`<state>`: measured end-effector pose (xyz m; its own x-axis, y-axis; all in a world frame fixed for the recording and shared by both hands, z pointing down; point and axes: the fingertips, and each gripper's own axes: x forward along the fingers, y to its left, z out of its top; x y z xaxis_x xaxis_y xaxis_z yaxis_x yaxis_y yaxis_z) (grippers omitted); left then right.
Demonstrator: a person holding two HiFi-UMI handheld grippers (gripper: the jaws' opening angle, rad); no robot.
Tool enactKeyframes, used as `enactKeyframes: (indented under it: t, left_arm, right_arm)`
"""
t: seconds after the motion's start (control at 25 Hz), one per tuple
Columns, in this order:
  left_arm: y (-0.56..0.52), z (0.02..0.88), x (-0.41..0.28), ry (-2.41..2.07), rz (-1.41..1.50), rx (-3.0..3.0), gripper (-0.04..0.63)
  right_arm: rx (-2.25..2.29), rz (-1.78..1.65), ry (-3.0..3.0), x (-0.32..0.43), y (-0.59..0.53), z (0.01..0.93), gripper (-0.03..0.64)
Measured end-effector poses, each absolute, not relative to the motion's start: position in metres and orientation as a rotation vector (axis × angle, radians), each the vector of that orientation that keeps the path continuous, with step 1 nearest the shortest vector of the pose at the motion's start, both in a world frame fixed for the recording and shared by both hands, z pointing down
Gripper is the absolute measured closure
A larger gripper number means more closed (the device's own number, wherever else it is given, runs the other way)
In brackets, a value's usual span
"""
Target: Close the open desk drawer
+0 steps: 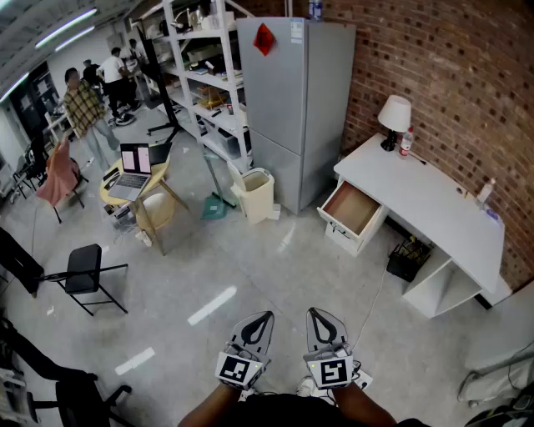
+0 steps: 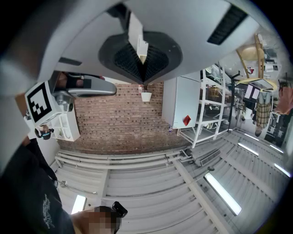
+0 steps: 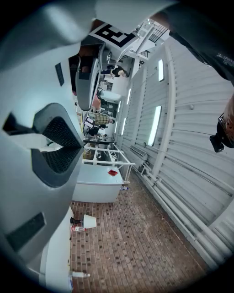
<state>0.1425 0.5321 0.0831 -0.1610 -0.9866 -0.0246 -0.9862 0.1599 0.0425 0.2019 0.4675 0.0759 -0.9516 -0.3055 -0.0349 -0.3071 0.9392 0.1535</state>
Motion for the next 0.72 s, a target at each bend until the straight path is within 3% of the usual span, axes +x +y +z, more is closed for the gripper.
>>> enactKeyframes:
  t: [0.72]
  left_arm:
    - [0.545, 0.084, 0.136, -2.412, -0.084, 2.025, 0.594]
  right_arm:
    - [-0.464, 0.193, 2.998, 0.196, 0.486, 0.061, 0.591]
